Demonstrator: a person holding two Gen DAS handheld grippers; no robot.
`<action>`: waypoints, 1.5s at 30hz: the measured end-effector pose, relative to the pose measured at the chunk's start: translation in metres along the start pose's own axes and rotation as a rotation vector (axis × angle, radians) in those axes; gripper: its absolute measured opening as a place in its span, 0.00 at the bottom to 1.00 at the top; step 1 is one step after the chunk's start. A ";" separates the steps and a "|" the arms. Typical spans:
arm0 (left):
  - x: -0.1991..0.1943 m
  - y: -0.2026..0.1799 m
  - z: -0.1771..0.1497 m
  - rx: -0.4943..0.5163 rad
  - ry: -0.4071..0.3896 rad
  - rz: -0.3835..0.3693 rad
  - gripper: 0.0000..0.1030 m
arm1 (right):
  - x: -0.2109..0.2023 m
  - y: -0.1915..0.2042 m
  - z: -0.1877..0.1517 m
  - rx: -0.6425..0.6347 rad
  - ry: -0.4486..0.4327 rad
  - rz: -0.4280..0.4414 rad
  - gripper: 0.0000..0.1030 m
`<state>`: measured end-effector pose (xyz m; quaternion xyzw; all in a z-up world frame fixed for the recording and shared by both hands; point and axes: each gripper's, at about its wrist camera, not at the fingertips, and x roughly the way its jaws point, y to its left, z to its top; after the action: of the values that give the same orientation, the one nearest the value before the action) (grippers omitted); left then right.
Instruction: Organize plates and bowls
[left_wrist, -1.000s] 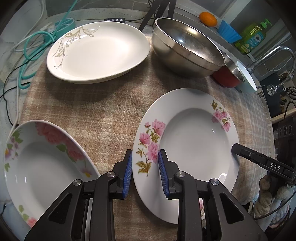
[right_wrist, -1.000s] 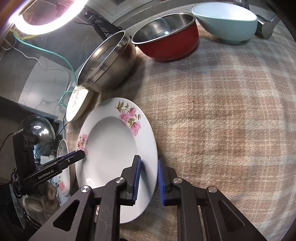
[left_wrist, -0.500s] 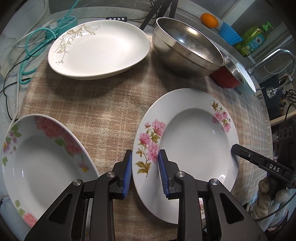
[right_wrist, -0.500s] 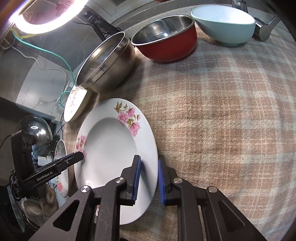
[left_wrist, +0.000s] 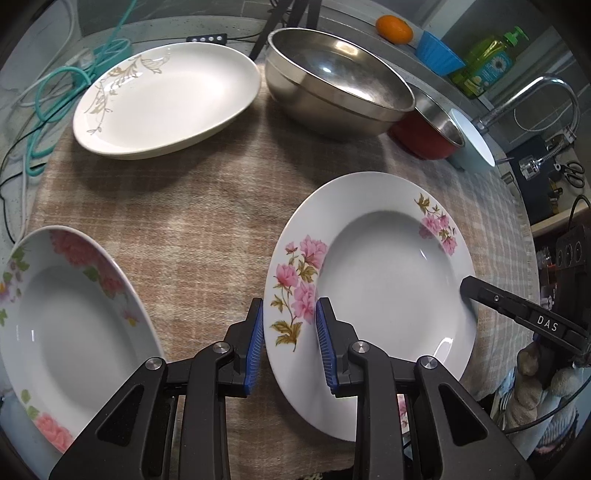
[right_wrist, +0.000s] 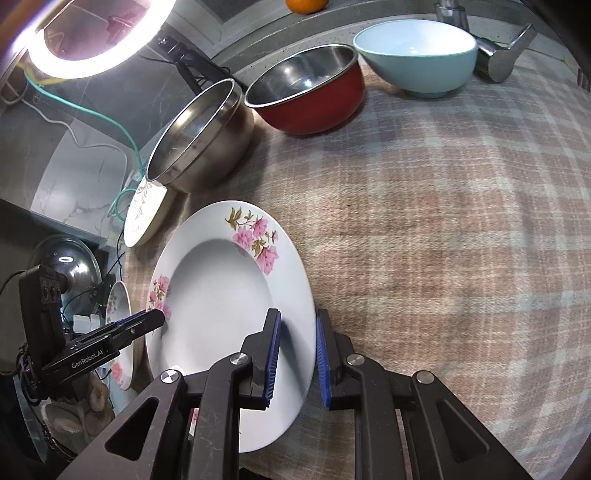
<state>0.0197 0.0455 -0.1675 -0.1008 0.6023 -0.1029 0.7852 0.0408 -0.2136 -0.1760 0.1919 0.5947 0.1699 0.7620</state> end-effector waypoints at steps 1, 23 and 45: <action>0.001 -0.002 -0.001 0.004 0.002 0.000 0.25 | -0.002 -0.001 -0.001 0.001 -0.002 -0.002 0.16; 0.009 -0.028 -0.015 0.061 0.024 -0.016 0.25 | -0.019 -0.023 -0.018 0.034 -0.024 -0.035 0.17; 0.012 -0.030 -0.018 0.074 0.022 -0.006 0.25 | -0.018 -0.024 -0.023 0.029 -0.022 -0.046 0.17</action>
<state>0.0043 0.0126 -0.1752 -0.0726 0.6065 -0.1287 0.7813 0.0147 -0.2417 -0.1778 0.1913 0.5929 0.1417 0.7693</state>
